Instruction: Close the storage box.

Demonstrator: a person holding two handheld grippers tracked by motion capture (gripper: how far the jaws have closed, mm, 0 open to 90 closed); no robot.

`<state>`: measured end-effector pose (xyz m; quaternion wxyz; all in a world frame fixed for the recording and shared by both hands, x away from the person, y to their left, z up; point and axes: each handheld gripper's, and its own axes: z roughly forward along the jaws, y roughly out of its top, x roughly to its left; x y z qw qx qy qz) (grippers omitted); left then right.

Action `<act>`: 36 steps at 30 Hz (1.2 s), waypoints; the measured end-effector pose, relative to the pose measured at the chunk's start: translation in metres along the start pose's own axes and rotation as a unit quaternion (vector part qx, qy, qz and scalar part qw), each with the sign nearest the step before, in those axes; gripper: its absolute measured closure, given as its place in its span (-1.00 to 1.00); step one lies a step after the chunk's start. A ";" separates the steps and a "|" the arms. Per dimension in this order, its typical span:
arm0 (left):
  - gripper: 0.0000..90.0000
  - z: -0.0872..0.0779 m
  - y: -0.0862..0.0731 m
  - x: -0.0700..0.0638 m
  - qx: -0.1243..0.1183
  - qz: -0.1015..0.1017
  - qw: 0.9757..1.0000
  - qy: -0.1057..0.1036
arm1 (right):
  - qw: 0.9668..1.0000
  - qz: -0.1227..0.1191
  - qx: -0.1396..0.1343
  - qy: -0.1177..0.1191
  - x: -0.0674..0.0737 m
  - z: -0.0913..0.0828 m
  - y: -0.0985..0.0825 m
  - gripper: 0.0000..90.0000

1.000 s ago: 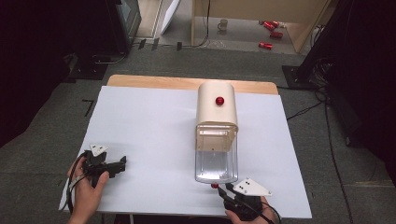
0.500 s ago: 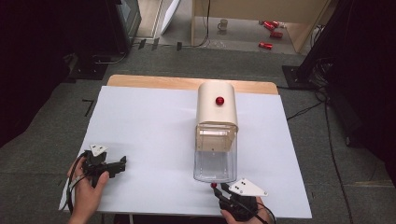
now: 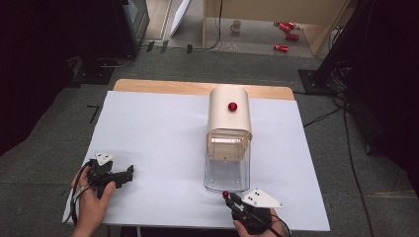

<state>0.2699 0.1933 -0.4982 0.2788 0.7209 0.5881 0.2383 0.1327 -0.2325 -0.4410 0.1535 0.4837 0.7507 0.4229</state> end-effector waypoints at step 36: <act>-1.00 0.000 0.000 0.000 -0.001 0.000 1.000 0.000 | 0.998 0.038 -0.050 -0.002 -0.005 -0.005 0.039 0.69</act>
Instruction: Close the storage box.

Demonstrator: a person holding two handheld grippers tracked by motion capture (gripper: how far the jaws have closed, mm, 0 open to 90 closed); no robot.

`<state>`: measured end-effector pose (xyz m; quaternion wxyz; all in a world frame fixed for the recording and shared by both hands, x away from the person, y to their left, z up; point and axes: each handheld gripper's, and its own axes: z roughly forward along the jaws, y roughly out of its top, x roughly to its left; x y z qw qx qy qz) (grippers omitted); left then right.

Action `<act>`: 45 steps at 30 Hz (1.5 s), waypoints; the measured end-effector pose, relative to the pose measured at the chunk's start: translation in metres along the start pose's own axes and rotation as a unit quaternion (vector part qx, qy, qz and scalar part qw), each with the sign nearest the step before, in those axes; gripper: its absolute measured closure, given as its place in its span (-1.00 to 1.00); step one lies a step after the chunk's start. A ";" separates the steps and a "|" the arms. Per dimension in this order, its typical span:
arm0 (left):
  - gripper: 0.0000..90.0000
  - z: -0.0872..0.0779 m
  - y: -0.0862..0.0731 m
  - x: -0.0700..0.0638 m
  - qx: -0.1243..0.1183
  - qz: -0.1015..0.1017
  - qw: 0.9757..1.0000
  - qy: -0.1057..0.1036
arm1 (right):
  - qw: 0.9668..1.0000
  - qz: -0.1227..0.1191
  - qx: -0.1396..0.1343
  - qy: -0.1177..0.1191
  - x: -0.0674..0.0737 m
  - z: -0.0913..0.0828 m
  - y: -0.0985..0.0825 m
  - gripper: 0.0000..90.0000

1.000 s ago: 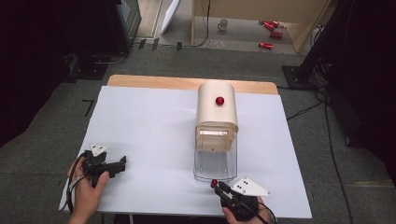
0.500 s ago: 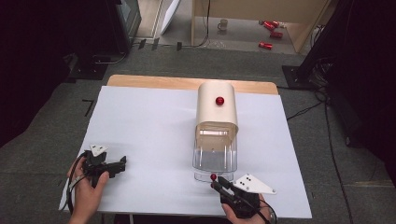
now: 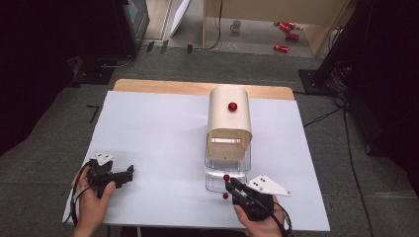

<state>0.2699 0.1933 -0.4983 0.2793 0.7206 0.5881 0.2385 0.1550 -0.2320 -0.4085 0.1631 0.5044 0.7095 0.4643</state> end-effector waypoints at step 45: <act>-1.00 0.000 0.000 0.000 0.000 0.000 1.000 0.000 | 1.000 0.006 0.009 -0.026 -0.031 0.040 0.027 -0.58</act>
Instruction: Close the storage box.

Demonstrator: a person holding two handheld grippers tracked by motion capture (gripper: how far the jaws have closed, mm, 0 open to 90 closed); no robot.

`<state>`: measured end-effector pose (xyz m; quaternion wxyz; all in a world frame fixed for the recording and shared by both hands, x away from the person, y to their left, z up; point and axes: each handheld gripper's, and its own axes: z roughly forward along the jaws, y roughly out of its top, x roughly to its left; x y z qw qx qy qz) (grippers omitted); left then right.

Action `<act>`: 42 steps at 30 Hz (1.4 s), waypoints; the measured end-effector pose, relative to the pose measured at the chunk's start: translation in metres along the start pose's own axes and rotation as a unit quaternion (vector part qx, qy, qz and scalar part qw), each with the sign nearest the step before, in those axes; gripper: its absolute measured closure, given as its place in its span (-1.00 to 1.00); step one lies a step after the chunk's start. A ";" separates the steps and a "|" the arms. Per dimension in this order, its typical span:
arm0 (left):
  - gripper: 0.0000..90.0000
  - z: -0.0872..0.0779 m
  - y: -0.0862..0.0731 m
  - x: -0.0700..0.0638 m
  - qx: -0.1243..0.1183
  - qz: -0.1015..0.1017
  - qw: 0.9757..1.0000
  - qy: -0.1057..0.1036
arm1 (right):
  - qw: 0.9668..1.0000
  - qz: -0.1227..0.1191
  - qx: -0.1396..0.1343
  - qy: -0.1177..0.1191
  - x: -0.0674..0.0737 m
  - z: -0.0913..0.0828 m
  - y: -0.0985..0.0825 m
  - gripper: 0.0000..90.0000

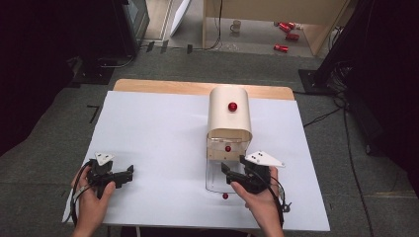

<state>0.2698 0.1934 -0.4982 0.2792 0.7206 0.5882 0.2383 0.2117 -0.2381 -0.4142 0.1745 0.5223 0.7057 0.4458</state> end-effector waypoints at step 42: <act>-1.00 0.000 0.000 0.000 0.000 0.000 1.000 0.000 | 0.994 0.018 0.060 -0.085 0.018 -0.017 -0.095 -0.70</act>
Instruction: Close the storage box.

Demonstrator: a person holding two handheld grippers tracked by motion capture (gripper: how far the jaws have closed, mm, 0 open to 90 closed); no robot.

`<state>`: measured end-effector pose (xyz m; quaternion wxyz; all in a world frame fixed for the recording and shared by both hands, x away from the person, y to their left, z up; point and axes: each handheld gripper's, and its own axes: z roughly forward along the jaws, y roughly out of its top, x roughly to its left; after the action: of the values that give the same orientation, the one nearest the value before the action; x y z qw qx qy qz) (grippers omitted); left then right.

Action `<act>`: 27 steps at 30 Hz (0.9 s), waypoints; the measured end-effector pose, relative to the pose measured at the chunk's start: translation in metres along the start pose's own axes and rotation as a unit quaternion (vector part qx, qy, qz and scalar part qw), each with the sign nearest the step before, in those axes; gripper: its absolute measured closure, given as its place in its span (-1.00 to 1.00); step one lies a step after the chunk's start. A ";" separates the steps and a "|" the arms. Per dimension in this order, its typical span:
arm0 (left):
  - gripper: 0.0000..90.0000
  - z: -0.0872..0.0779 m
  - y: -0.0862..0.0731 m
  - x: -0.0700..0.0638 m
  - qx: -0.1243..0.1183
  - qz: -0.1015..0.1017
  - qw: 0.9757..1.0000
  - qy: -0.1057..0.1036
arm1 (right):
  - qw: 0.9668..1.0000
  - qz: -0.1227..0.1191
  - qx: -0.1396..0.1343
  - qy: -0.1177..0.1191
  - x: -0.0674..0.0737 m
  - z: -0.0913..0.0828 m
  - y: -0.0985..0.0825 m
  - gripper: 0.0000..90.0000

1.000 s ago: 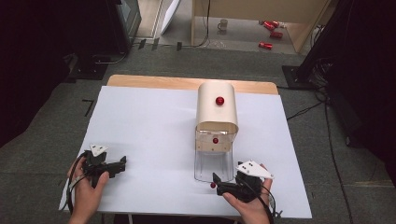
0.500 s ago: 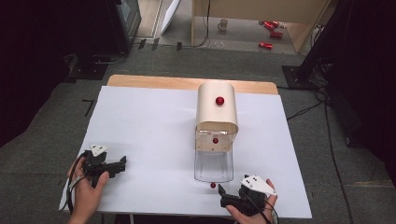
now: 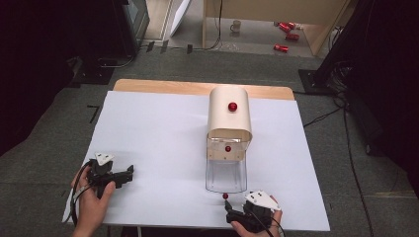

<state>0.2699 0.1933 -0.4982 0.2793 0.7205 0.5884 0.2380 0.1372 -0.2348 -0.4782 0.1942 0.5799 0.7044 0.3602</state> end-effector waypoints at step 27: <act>-1.00 0.000 0.000 0.000 0.000 0.000 1.000 0.000 | 1.000 -0.009 0.011 0.027 0.022 0.017 -0.004 0.62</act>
<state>0.2699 0.1933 -0.4982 0.2794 0.7205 0.5884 0.2380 0.1406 -0.2088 -0.4893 0.1720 0.5657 0.7184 0.3666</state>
